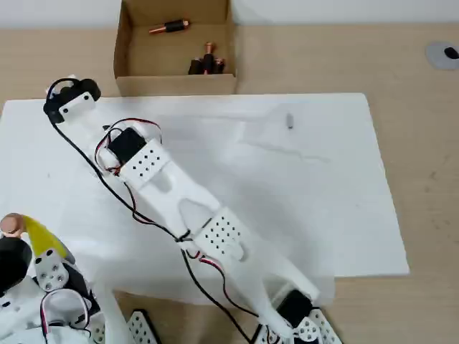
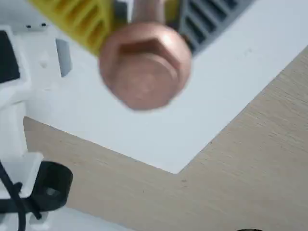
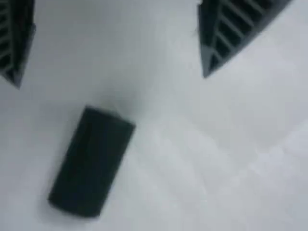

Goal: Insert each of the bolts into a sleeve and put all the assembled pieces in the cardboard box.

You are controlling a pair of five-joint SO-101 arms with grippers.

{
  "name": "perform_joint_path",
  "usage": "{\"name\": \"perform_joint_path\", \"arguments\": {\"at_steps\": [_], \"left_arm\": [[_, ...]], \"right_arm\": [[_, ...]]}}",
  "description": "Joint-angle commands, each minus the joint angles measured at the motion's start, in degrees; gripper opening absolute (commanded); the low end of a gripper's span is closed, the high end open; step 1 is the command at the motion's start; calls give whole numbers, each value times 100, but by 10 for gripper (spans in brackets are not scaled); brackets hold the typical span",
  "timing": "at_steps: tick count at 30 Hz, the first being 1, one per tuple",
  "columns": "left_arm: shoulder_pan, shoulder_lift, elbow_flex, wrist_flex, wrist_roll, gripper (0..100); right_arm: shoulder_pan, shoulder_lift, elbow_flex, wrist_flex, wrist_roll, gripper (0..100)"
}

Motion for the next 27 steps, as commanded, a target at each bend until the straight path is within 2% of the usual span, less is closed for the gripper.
{"name": "perform_joint_path", "arguments": {"at_steps": [1, 9, 14, 21, 24, 27], "left_arm": [[-79, -13, -167, 0, -176, 8], [-88, -13, -176, -35, -193, 9], [-88, -13, -747, 0, -202, 9], [-88, -13, -941, 149, -510, 6], [-88, -13, -941, 325, -501, 6], [-88, -13, -941, 325, -484, 6]], "right_arm": [[-57, -549, 330, -334, 105, 263], [-31, -804, 919, -369, 457, 263], [145, -804, 927, -105, 633, 263], [207, -796, 927, 589, 1837, 262], [127, -796, 927, 431, 2259, 234], [31, -857, 840, 167, 2321, 201]]}}
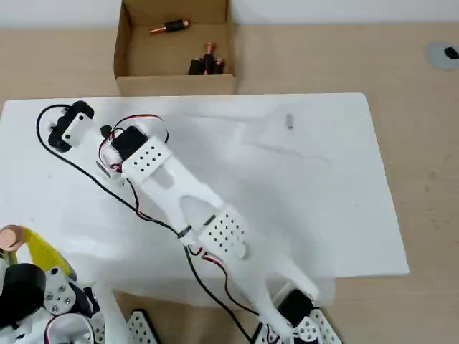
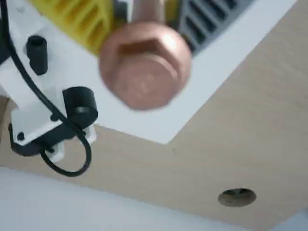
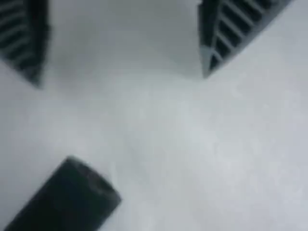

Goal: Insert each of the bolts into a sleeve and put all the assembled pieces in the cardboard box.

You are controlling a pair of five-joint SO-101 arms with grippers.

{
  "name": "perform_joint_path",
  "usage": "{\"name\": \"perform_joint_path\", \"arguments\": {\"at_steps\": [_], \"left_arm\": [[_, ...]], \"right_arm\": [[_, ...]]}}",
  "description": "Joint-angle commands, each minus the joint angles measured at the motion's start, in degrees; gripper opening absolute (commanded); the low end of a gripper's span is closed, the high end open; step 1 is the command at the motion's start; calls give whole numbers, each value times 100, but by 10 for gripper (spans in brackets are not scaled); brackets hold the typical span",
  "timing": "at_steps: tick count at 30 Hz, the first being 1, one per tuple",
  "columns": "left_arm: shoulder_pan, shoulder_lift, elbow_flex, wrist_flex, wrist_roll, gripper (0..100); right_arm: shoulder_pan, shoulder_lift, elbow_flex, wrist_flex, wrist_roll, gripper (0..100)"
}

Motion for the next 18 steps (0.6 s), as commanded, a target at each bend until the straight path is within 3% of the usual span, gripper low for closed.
{"name": "perform_joint_path", "arguments": {"at_steps": [1, 12, 18], "left_arm": [[-88, -13, -176, -26, 0, 6], [-79, -13, -123, -149, 9, 6], [-79, -13, -167, -114, -44, 6]], "right_arm": [[-136, -681, -171, -299, 132, 201], [-101, -708, -541, -1741, 141, 242], [-92, -215, 110, -3736, 141, 239]]}}
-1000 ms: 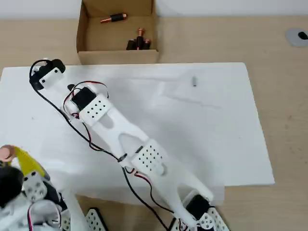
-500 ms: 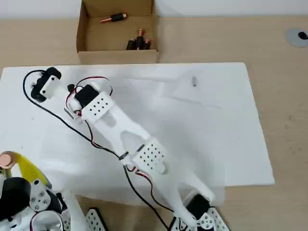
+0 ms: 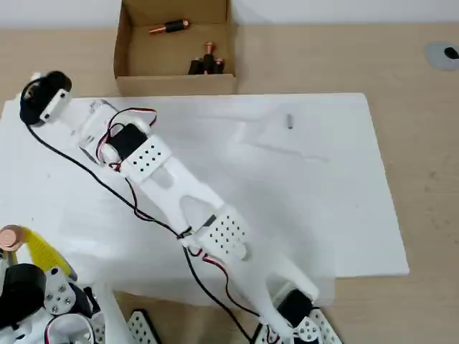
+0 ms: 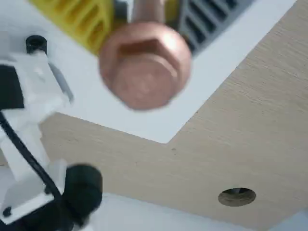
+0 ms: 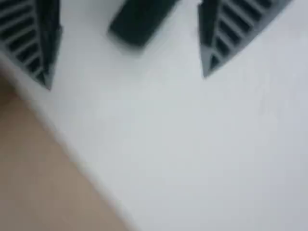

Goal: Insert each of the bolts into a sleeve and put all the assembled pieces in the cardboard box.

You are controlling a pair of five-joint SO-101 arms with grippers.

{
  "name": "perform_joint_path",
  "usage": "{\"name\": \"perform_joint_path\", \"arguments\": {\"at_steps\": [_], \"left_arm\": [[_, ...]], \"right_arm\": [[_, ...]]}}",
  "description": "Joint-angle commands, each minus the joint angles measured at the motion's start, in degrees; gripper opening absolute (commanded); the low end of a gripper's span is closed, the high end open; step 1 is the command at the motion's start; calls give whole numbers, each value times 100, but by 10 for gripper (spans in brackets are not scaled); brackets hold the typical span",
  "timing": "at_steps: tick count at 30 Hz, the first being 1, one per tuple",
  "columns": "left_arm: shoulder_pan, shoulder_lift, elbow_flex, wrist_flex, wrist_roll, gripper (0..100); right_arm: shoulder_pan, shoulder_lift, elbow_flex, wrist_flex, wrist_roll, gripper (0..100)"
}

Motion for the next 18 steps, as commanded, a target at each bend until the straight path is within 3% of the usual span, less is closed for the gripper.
{"name": "perform_joint_path", "arguments": {"at_steps": [1, 5, 13, 18], "left_arm": [[-79, -13, -167, -105, -44, 6], [-79, -13, -114, -105, -44, 6], [-484, -13, 158, -167, -44, 6], [-519, -4, 246, -510, -44, 6]], "right_arm": [[-57, 57, 251, -1073, 53, 239], [-145, 233, 374, -1002, -35, 241], [391, 242, 330, 62, -1275, 245], [356, 189, 338, 510, -1793, 287]]}}
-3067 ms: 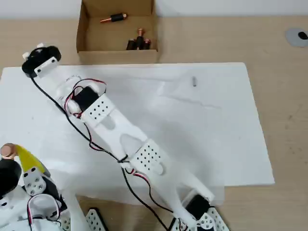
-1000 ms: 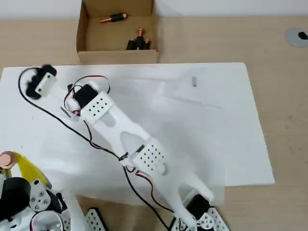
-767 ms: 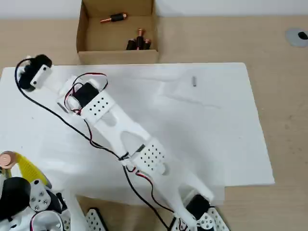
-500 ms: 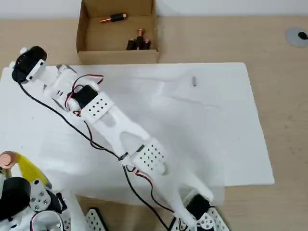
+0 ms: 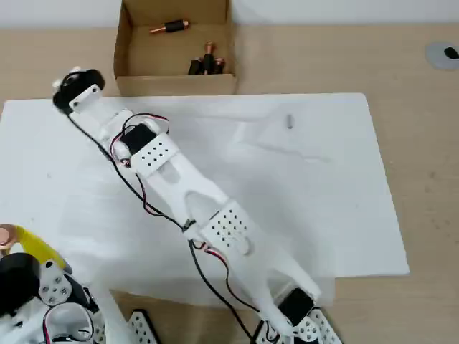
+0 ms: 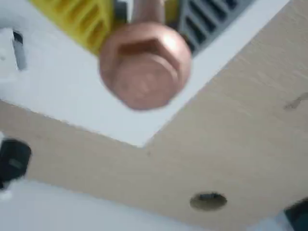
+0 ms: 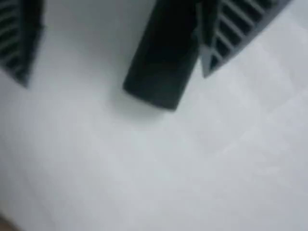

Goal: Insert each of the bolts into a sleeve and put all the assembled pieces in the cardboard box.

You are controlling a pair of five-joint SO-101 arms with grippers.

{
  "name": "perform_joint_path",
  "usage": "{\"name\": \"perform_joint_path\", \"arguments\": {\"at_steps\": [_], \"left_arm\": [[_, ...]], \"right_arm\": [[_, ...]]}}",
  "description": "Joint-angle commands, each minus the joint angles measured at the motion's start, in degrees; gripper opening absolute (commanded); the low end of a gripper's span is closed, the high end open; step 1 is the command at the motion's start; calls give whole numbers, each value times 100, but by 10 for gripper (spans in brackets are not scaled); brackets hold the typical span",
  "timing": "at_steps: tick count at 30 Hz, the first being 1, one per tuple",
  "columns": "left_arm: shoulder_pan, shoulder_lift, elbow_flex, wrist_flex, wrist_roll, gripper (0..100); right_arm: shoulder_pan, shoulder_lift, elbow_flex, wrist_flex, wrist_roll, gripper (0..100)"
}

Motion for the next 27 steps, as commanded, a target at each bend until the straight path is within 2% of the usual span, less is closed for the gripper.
{"name": "perform_joint_path", "arguments": {"at_steps": [1, 11, 17, 25, 27], "left_arm": [[-70, -4, 18, -334, -44, 6], [-70, -4, 35, -431, -281, 6], [-70, -4, 35, -440, -316, 6], [-79, -4, -18, -440, -325, 6], [-79, -4, -26, -440, -325, 6]], "right_arm": [[-22, -207, -22, 220, -229, 284], [-295, -215, -22, 281, -185, 283], [-374, -215, -22, 299, -176, 175], [-347, -215, -92, 501, -176, 164], [-356, -207, -154, 642, -9, 135]]}}
